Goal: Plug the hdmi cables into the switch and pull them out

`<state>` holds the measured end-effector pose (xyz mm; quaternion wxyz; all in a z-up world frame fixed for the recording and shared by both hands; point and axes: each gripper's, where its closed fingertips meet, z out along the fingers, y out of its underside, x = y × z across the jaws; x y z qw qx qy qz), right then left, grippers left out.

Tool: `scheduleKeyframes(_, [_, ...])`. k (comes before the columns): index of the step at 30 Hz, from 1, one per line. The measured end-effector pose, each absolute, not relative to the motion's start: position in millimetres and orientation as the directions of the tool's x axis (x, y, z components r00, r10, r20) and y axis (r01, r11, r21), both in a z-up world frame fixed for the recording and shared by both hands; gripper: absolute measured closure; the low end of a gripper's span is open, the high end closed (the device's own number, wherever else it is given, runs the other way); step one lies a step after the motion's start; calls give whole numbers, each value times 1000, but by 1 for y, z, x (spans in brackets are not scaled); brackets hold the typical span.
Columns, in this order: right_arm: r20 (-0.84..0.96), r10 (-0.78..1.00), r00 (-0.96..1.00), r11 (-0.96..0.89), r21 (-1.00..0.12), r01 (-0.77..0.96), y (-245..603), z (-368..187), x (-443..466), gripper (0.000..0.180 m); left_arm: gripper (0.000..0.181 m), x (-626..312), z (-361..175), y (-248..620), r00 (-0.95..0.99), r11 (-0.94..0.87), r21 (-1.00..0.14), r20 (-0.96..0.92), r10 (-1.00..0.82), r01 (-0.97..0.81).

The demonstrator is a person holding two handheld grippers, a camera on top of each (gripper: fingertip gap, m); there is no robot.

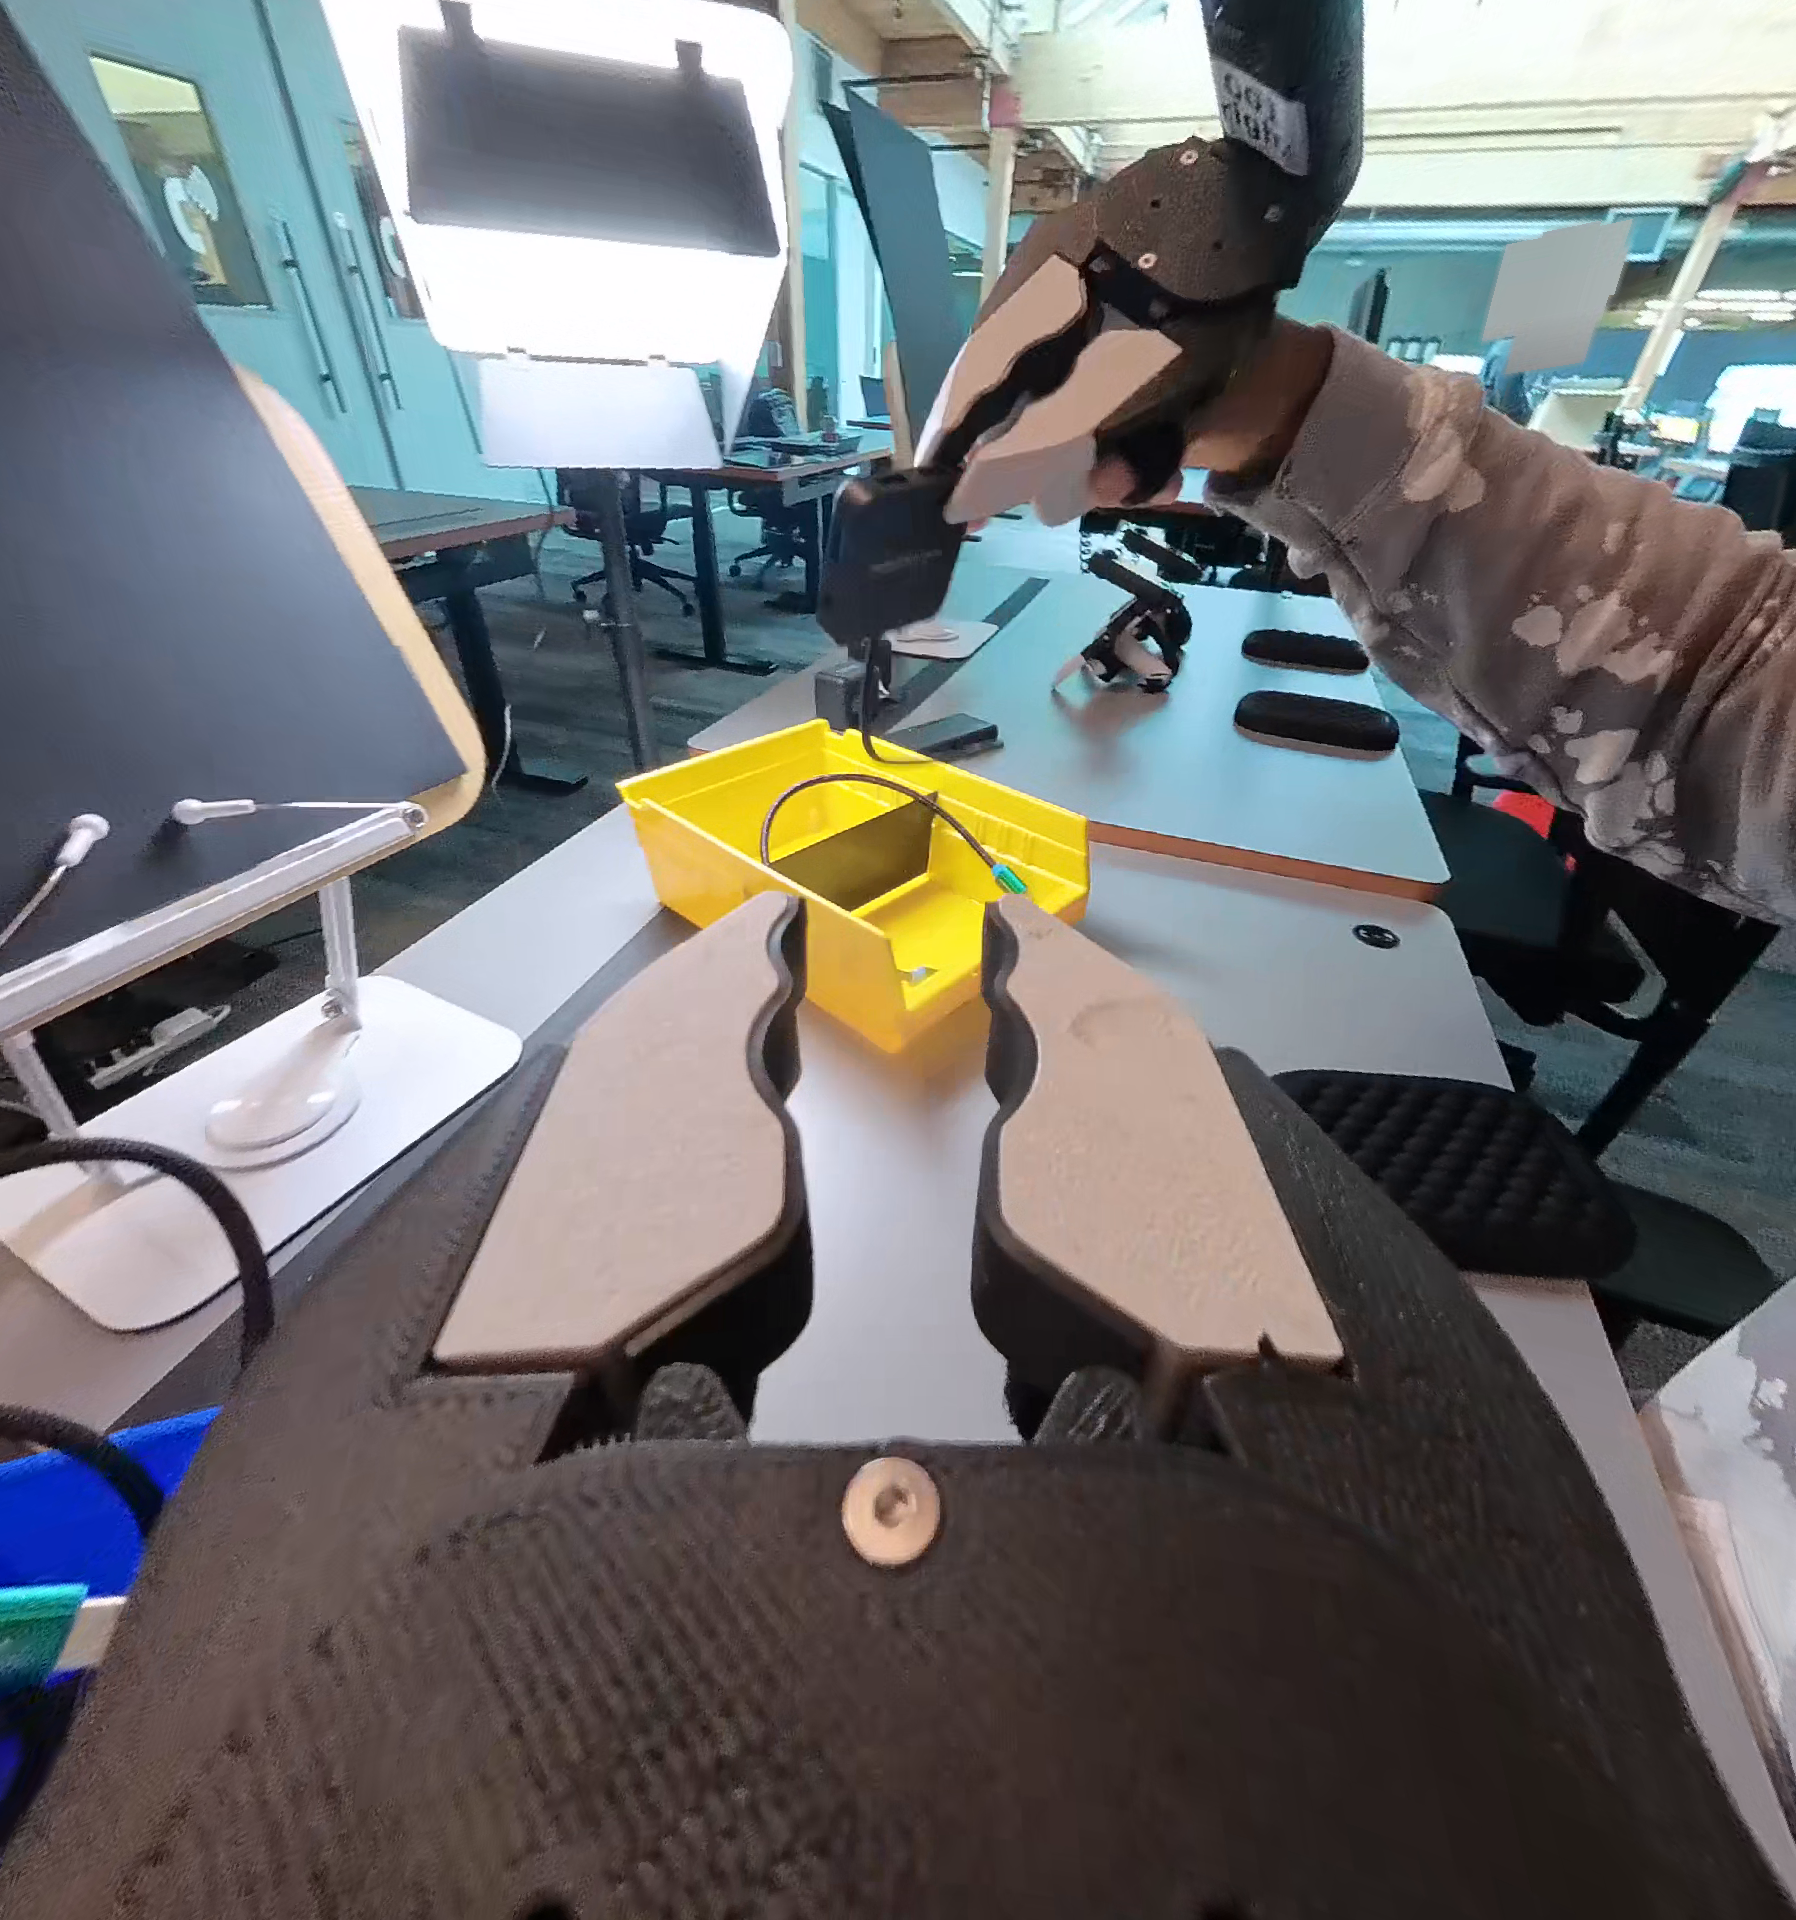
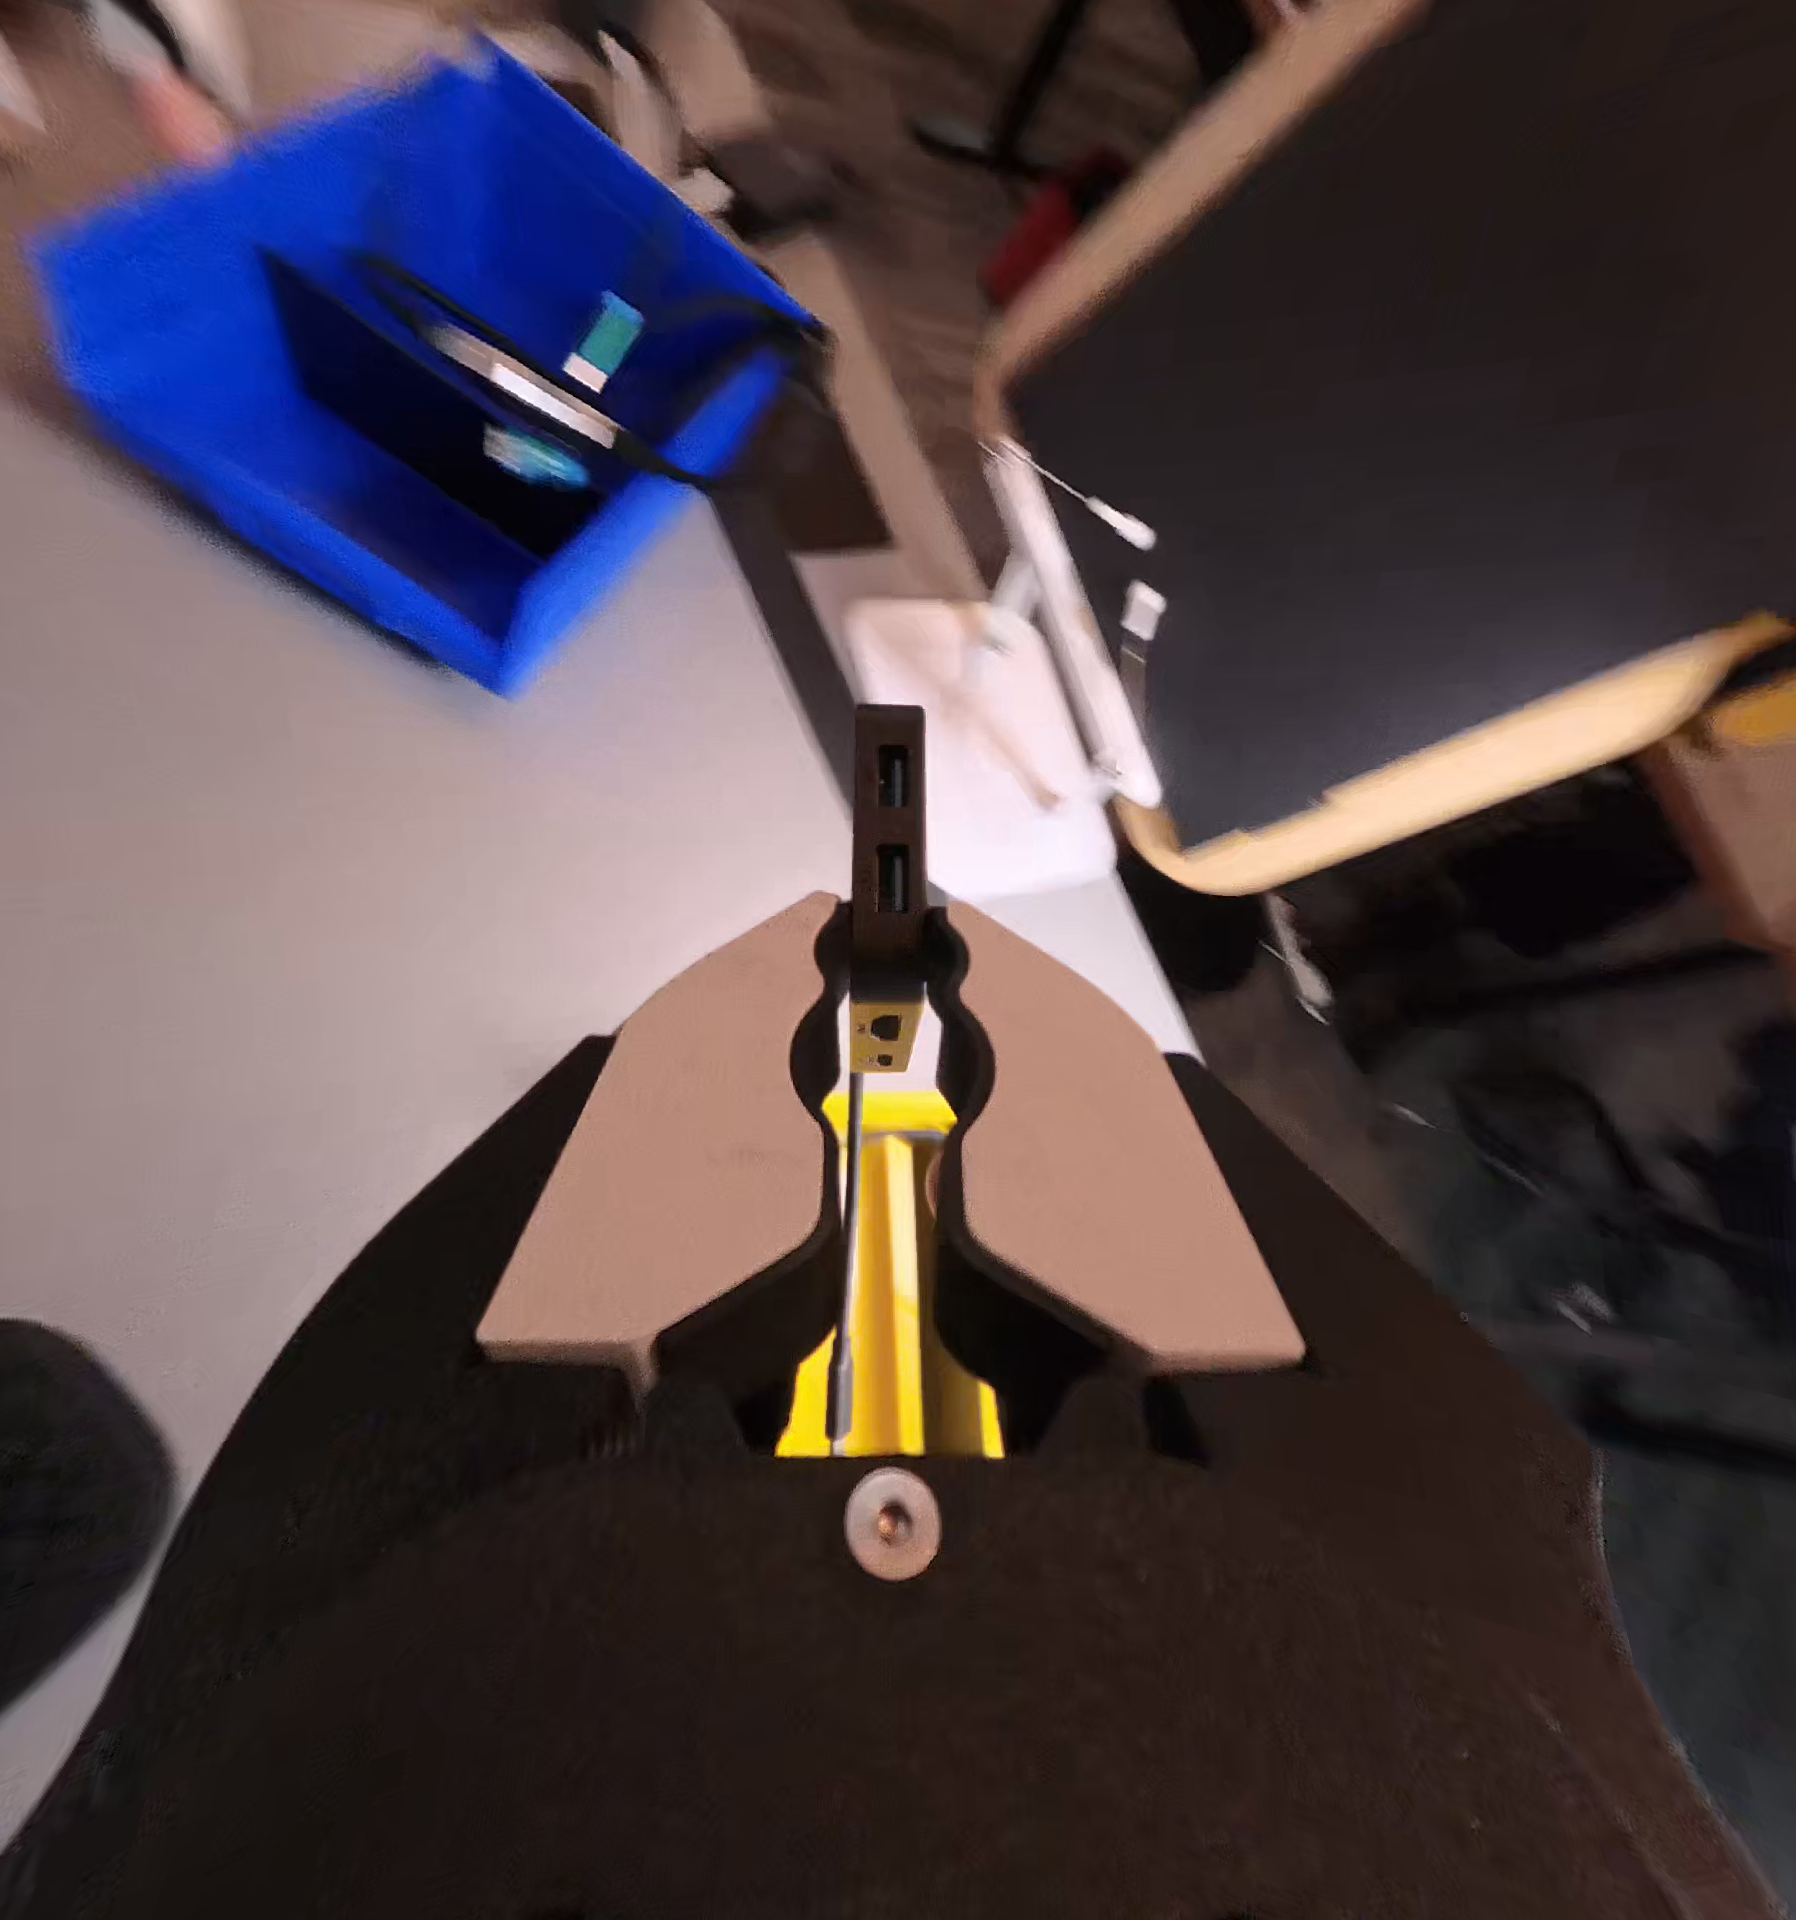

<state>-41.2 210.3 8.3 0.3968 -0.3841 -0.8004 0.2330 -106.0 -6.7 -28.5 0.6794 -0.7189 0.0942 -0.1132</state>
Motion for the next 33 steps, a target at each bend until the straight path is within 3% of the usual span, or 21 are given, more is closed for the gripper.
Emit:
scheduleKeyframes(4, [646, 728, -228, 650, -546, 529, 300, -1, -59, 166, 149, -115, -26, -11, 963, -53, -998, 54, -265, 42])
scheduleKeyframes(8, [697, 689, -200, 645, -464, 607, 363, -47, -74, 166, 149, -120, -29, -13, 968, -67, -997, 61, -244, 46])
scheduleKeyframes(15, [596, 783, -177, 522, -475, 709, 416, -157, -82, 166, 150, -141, -38, -15, 983, -110, -993, 67, -168, 49])
scheduleKeyframes(19, [499, 849, -176, 450, -508, 735, 414, -186, -82, 166, 150, -152, -43, -16, 987, -125, -990, 78, -141, 60])
scheduleKeyframes(23, [451, 875, -173, 432, -572, 697, 397, -175, -90, 163, 150, -158, -49, -14, 988, -140, -987, 91, -127, 73])
scheduleKeyframes(28, [480, 862, -161, 470, -641, 607, 370, -119, -99, 162, 150, -160, -53, -13, 989, -151, -986, 95, -117, 76])
scheduleKeyframes(33, [336, 935, -111, 349, -819, 456, 313, -70, -91, 150, 150, -164, -58, -11, 990, -168, -983, 99, -104, 81])
